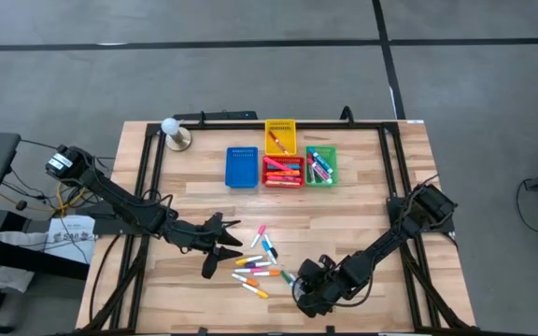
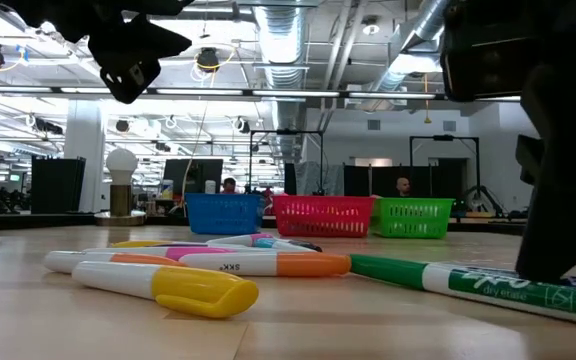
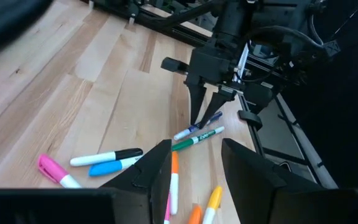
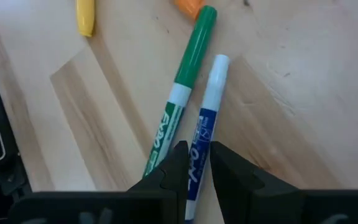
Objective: Pick & Place Markers
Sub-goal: Put the small blue marker pen into the yellow bin
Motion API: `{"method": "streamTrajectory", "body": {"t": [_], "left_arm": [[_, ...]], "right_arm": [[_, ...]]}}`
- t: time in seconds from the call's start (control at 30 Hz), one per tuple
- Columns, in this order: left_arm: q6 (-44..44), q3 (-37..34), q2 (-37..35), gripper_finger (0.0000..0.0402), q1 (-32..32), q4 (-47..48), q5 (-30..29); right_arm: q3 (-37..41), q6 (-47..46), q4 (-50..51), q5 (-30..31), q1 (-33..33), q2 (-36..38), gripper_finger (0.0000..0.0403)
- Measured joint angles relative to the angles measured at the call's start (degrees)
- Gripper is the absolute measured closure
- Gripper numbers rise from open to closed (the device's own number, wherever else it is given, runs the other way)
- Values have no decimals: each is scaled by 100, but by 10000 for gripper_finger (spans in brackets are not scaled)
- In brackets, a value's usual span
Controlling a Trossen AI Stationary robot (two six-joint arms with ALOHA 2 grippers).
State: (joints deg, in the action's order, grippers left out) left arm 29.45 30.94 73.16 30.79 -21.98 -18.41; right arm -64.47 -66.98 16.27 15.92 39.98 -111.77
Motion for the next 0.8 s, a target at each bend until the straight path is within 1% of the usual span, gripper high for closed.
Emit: {"method": "streamTrajectory", "body": {"t": [0.3, 0.8], "left_arm": [[-2, 0, -2, 262, 0, -2, -1], [-20, 0, -2, 262, 0, -21, 0]], "right_arm": [[-13, 6, 266, -75, -67, -9, 331], [-28, 459, 1291, -129, -415, 16, 337]]}}
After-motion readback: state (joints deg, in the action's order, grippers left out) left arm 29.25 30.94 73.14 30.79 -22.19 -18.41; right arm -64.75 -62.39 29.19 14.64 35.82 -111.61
